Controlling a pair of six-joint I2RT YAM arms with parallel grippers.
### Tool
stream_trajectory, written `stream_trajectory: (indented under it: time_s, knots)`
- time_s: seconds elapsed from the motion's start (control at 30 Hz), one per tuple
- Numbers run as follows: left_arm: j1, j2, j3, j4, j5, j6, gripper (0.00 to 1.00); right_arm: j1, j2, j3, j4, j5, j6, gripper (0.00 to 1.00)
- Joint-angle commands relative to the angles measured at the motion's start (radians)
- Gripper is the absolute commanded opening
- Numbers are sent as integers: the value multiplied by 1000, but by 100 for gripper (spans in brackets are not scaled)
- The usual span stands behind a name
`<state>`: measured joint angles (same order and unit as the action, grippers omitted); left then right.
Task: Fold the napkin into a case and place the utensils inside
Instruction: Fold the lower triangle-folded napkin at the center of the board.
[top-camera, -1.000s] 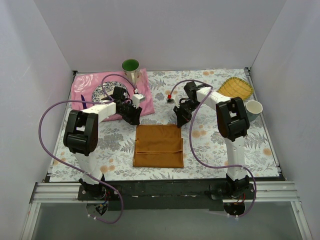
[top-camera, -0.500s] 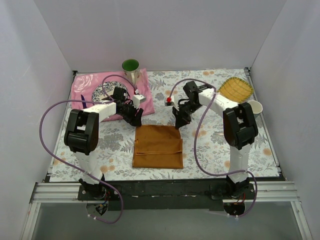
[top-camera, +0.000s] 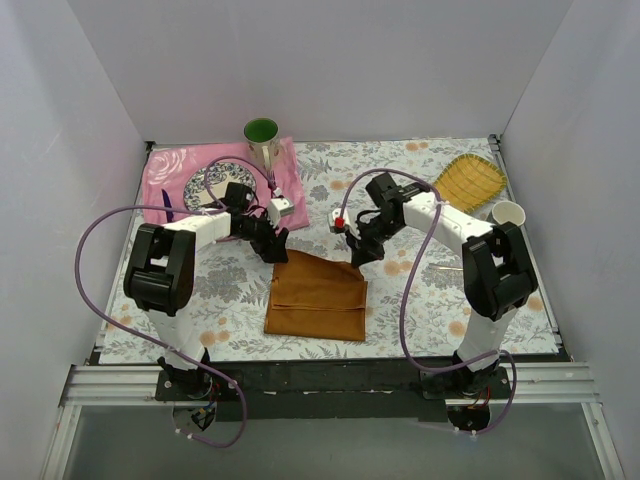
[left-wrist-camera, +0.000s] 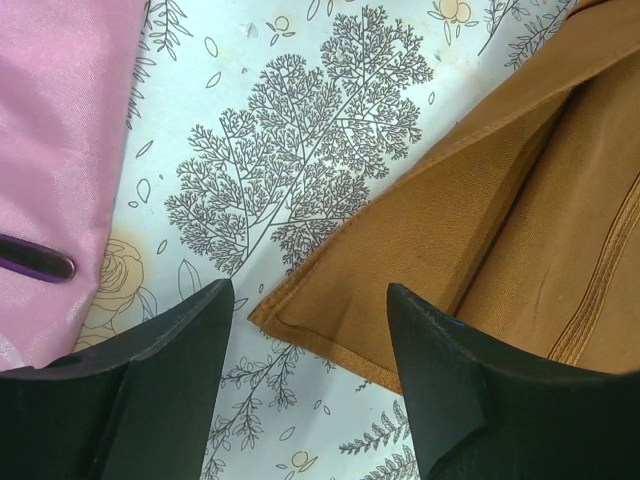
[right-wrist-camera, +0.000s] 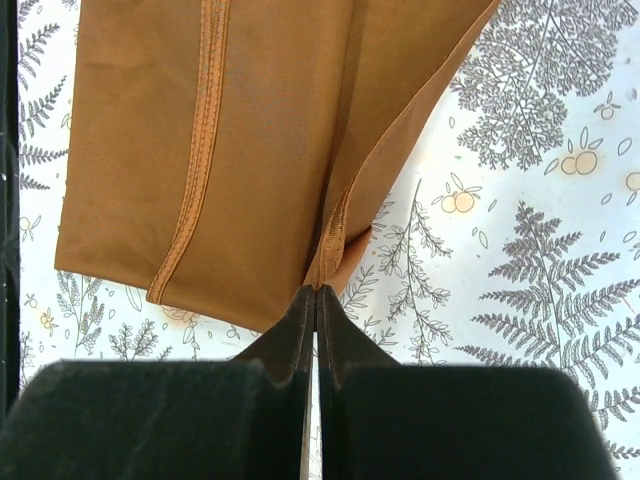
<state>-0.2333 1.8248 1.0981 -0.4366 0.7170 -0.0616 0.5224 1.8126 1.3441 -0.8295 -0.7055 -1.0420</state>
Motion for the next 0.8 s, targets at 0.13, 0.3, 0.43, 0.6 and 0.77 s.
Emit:
stream_trajectory:
  time_s: [0.13, 0.3, 0.43, 0.6, 0.77]
  knots:
    - [-3, -70, -6, 47, 59, 135, 63, 28, -79, -51, 29, 0, -128, 1]
    - [0, -68, -10, 0, 87, 250, 63, 37, -110, -82, 44, 5, -162, 1]
    - [-1, -62, -17, -28, 101, 315, 61, 45, -142, -117, 62, 15, -199, 1]
    - [-1, -62, 9, -108, 114, 353, 45, 50, -165, -143, 66, 26, -214, 1]
    - [-1, -140, -12, -132, 124, 373, 22, 54, -182, -148, 58, 29, -216, 1]
